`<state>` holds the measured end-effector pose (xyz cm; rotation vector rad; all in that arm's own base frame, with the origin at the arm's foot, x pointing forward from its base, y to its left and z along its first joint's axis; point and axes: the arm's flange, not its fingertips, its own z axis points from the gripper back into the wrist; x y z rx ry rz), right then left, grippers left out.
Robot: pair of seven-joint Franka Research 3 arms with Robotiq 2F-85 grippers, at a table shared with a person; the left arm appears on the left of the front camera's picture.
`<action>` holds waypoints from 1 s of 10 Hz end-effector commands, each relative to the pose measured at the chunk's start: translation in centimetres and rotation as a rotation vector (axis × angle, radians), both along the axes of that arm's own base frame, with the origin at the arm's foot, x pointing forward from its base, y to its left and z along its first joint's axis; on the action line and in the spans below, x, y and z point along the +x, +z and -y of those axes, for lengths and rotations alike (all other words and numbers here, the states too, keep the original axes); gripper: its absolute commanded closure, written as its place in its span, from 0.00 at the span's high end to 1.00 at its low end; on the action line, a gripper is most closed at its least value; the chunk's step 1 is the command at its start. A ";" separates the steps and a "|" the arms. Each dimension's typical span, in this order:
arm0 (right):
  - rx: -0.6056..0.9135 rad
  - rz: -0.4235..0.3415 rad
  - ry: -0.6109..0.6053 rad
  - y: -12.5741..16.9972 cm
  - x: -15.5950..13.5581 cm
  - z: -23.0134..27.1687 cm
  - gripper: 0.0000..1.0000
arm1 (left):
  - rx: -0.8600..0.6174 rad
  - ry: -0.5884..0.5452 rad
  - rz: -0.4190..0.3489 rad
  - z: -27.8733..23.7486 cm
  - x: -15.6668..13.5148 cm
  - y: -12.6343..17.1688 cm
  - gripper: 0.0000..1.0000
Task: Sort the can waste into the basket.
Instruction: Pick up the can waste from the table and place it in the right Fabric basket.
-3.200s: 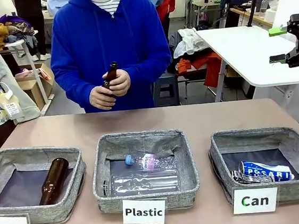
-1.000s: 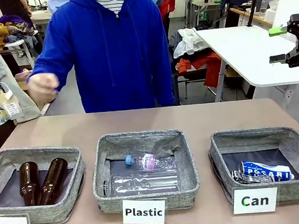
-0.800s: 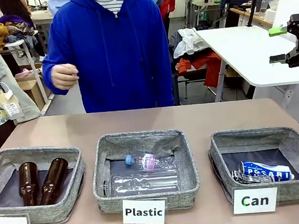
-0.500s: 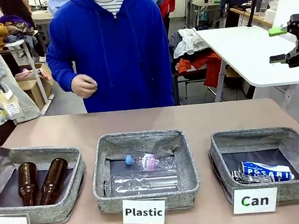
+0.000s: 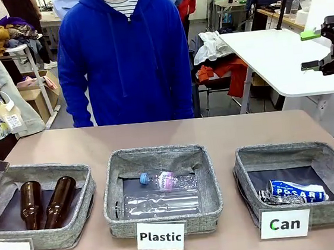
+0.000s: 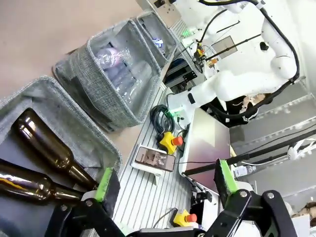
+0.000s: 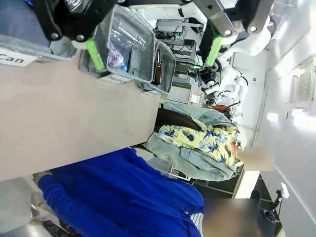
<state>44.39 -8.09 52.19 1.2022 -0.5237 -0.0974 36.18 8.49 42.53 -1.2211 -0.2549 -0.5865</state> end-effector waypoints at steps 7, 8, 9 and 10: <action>0.008 0.005 0.004 0.1 -0.1 0.0 1.00 | -0.011 -0.007 0.006 0.0 -0.1 0.0 1.00; 0.008 0.005 0.004 0.1 -0.1 0.0 1.00 | -0.011 -0.007 0.006 0.0 -0.1 0.0 1.00; 0.008 0.005 0.004 0.1 -0.1 0.0 1.00 | -0.011 -0.007 0.006 0.0 -0.1 0.0 1.00; 0.008 0.005 0.004 0.1 -0.1 0.0 1.00 | -0.011 -0.007 0.006 0.0 -0.1 0.0 1.00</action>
